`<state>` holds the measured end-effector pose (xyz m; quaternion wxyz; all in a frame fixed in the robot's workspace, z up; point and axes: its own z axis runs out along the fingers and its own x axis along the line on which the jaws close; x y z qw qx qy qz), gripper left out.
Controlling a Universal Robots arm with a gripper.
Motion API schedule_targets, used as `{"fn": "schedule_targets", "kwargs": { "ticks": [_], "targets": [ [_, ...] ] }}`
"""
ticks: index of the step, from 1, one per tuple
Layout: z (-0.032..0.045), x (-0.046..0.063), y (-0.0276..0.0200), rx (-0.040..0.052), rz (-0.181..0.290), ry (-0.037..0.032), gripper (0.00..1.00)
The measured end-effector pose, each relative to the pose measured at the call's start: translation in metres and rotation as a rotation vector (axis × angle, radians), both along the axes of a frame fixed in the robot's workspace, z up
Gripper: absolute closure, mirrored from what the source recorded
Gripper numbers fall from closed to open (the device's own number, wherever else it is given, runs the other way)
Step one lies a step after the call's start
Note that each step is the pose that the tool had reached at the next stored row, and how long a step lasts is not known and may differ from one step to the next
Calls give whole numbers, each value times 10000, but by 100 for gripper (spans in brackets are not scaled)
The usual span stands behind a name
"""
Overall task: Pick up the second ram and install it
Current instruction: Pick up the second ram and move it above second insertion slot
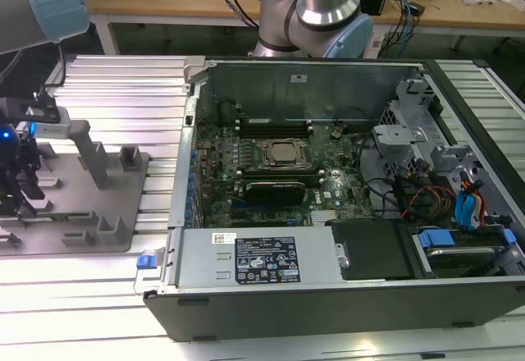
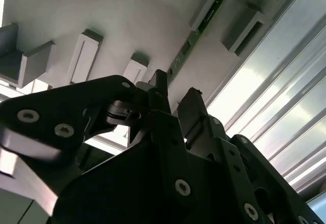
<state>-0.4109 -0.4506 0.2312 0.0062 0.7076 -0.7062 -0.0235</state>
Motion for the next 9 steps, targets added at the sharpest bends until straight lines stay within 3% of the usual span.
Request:
{"fn": "schedule_targets", "kwargs": {
  "ticks": [5, 9],
  "targets": [
    [-90, -32, 7, -5, 261, 0, 66],
    [-209, -53, 7, -27, 332, 19, 66]
  ]
}}
